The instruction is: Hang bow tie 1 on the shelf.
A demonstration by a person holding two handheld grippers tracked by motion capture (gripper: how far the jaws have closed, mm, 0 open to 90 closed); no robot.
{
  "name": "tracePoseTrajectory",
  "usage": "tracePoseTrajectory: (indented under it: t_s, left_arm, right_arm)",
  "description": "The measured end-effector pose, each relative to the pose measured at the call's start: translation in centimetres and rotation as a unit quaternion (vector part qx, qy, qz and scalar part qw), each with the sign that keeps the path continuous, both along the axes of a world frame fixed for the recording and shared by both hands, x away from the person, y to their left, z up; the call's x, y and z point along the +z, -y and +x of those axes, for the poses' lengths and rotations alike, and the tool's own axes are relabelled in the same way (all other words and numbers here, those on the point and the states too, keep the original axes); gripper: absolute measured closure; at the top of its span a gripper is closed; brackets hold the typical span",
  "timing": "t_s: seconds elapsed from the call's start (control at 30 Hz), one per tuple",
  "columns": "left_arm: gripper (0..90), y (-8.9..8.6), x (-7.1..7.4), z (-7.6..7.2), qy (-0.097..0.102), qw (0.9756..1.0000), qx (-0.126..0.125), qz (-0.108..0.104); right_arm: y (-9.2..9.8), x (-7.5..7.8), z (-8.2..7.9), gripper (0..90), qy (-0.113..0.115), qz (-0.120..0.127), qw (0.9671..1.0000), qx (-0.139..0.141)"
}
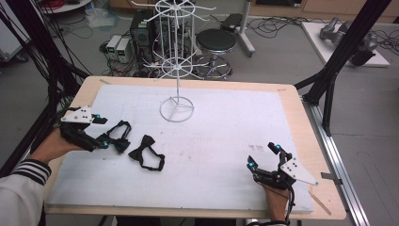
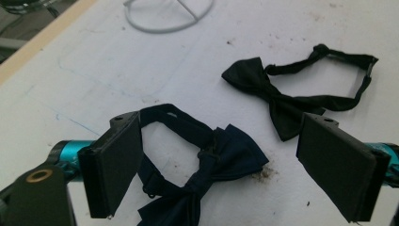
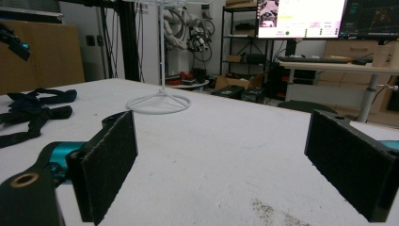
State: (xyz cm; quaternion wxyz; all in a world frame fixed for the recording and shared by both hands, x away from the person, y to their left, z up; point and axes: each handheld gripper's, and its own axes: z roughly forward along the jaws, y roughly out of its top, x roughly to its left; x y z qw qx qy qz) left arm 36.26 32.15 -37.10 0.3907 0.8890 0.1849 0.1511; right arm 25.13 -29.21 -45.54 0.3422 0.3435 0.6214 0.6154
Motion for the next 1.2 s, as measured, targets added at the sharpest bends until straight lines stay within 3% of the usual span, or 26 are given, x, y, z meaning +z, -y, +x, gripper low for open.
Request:
tracePoseTrajectory:
  t_s: [0.2,0.3,0.53,0.77,1.2]
  left_arm:
    - [15.3,0.2,-0.5,0.7,-0.012,0.9997,-0.004,0.022]
    - [15.7,0.4,-0.8,1.1,-0.019,0.9988,-0.011,0.044]
    - [17.2,1.0,-1.0,1.8,-0.038,0.9965,-0.026,0.069]
    - [17.7,1.8,-1.5,2.6,-0.051,0.9921,-0.048,0.104]
    - [21.9,2.6,-2.6,3.4,-0.067,0.9837,-0.052,0.158]
  right_arm:
    - [0.0,0.0,0.0,9.3,0.0,-0.002,1.0,-0.001]
    - [0.0,0.0,0.0,9.3,0.0,-0.002,1.0,-0.001]
    - [0.0,0.0,0.0,9.3,-0.001,-0.002,1.0,-0.001]
    - [-0.1,0.0,0.0,9.3,-0.003,-0.002,1.0,0.0]
    - [-0.1,0.0,0.0,9.3,-0.005,-0.003,1.0,0.0]
